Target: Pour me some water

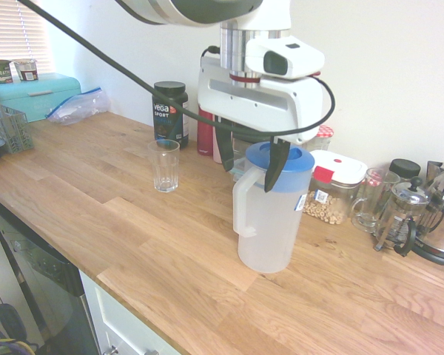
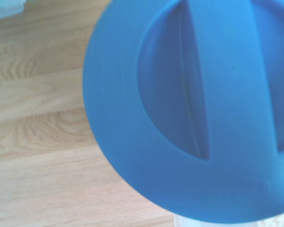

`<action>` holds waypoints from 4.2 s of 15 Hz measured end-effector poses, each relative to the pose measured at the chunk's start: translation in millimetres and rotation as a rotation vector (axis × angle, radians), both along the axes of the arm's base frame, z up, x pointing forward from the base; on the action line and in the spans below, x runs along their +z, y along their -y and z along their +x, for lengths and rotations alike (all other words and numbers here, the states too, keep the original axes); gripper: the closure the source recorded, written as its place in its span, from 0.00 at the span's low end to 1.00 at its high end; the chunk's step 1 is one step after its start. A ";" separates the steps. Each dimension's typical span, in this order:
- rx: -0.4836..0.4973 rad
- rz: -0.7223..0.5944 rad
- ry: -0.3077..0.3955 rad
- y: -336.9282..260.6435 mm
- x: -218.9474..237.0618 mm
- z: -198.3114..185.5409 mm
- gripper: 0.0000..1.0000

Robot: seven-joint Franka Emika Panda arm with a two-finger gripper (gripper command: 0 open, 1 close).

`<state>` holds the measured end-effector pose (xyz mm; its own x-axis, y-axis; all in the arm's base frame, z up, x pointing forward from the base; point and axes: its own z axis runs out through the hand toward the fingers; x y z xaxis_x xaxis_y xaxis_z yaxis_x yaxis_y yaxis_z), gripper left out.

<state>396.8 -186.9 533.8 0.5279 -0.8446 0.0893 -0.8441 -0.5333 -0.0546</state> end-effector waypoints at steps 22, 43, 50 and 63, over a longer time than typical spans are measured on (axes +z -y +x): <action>0.019 -0.012 0.018 2.5 -29.7 4.7 1.00; 0.576 -0.071 0.105 -136.0 56.9 31.5 1.00; 0.972 -0.159 -0.049 -195.2 41.7 72.4 1.00; 1.260 -0.508 -0.476 -276.8 12.8 131.0 1.00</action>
